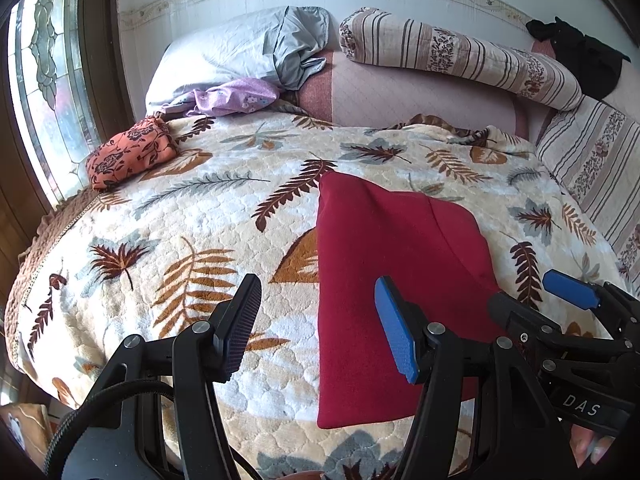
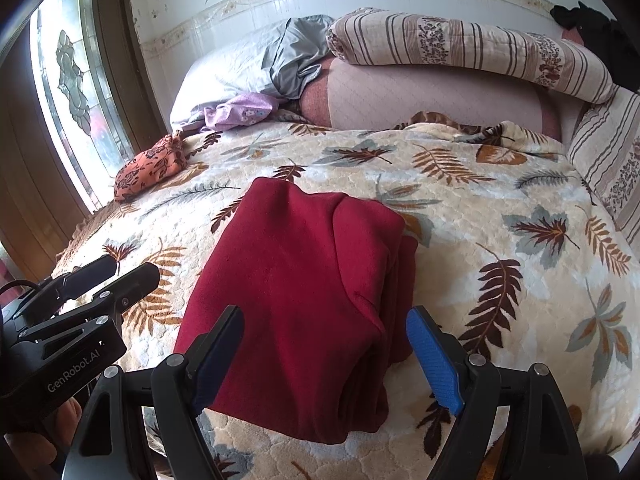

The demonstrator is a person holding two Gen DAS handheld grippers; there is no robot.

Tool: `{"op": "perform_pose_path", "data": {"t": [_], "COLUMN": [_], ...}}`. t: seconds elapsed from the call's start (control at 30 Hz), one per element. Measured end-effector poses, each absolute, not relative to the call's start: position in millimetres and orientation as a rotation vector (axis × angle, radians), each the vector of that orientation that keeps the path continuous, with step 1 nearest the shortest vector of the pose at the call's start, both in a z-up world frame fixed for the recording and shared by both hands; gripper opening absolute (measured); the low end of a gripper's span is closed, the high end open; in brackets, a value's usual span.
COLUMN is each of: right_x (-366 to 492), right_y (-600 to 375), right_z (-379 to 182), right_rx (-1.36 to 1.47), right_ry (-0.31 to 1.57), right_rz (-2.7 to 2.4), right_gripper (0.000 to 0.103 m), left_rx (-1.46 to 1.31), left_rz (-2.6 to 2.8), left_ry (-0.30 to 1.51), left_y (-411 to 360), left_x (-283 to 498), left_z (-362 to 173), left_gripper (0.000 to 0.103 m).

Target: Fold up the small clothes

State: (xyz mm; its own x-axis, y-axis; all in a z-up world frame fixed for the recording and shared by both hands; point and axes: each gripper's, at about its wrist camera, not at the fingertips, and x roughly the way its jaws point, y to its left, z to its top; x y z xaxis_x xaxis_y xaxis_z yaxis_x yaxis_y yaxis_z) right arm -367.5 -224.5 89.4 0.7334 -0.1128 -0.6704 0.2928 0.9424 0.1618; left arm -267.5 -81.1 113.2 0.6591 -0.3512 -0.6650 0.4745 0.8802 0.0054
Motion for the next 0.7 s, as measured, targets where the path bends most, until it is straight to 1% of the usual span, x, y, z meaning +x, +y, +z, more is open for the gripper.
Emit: {"op": "perform_pose_path", "data": {"t": [0.7], "right_x": [-361.1], "right_y": [-224.0], "right_z": [84.1], "right_rx": [0.27], "right_ry": [0.736], "right_rz": [-0.22], "right_gripper": [0.081], "left_rx": [0.185], "left_rz": [-0.467], "left_ry": [0.721], "left_y": [-79.8], "left_x": [-261.9], "left_z": [106.9], "left_gripper": [0.059]}}
